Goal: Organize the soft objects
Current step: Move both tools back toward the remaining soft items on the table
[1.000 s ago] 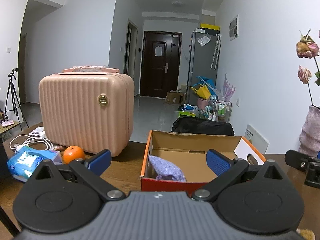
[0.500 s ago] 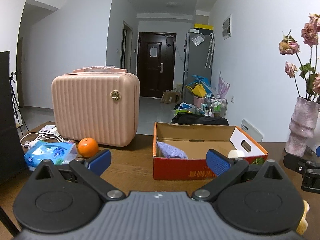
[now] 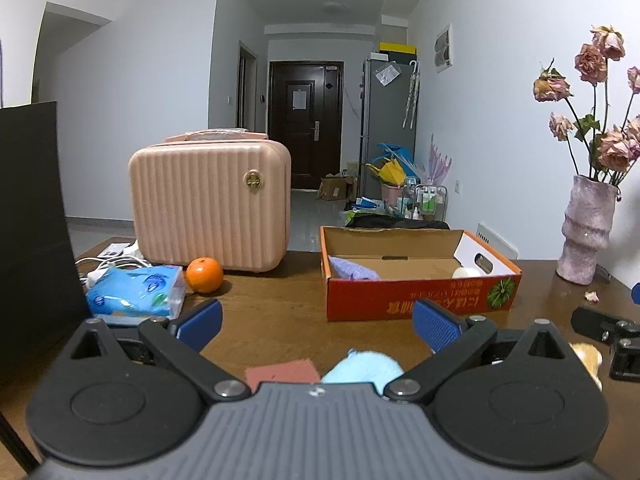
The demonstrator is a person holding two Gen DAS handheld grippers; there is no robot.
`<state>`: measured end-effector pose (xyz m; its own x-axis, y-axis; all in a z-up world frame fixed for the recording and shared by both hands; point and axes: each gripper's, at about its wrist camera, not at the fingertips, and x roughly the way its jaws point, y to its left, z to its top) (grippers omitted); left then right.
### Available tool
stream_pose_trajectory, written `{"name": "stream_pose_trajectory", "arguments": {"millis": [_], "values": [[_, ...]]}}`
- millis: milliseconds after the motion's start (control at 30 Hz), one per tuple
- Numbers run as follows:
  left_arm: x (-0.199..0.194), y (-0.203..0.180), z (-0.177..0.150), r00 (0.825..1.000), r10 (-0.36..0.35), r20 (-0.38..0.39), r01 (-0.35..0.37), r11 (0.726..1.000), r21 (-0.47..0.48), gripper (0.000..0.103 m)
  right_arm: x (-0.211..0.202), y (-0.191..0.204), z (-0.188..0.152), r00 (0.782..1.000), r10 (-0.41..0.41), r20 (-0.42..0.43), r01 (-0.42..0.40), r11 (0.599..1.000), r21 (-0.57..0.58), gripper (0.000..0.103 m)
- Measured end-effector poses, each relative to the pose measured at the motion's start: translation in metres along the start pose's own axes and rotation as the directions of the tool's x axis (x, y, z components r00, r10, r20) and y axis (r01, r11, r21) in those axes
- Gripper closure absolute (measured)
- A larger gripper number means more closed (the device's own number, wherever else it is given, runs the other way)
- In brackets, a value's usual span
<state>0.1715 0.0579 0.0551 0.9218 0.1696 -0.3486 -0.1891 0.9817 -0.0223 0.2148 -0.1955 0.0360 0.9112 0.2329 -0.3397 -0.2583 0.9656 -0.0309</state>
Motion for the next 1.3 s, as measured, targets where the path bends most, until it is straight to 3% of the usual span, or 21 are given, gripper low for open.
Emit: {"name": "stream_pose_trajectory", "arguments": {"millis": [400, 833, 1300], "values": [[-0.034, 0.027, -0.031, 0.999, 0.006, -0.033, -0.005, 1.000, 0.030, 0.000, -0.039, 0.020, -0.021, 0.999, 0.001, -0.032, -0.001, 1.000, -0.017, 0.000], [-0.029, 0.047, -0.061, 0.995, -0.021, -0.097, 0.025, 0.999, 0.037, 0.000, -0.039, 0.043, -0.048, 0.991, 0.000, -0.134, -0.005, 0.999, -0.036, 0.000], [-0.013, 0.053, -0.080, 0.987, -0.038, -0.159, 0.044, 0.999, 0.033, 0.000, 0.012, 0.068, -0.083, 0.941, 0.027, -0.336, -0.041, 0.999, -0.035, 0.000]]}}
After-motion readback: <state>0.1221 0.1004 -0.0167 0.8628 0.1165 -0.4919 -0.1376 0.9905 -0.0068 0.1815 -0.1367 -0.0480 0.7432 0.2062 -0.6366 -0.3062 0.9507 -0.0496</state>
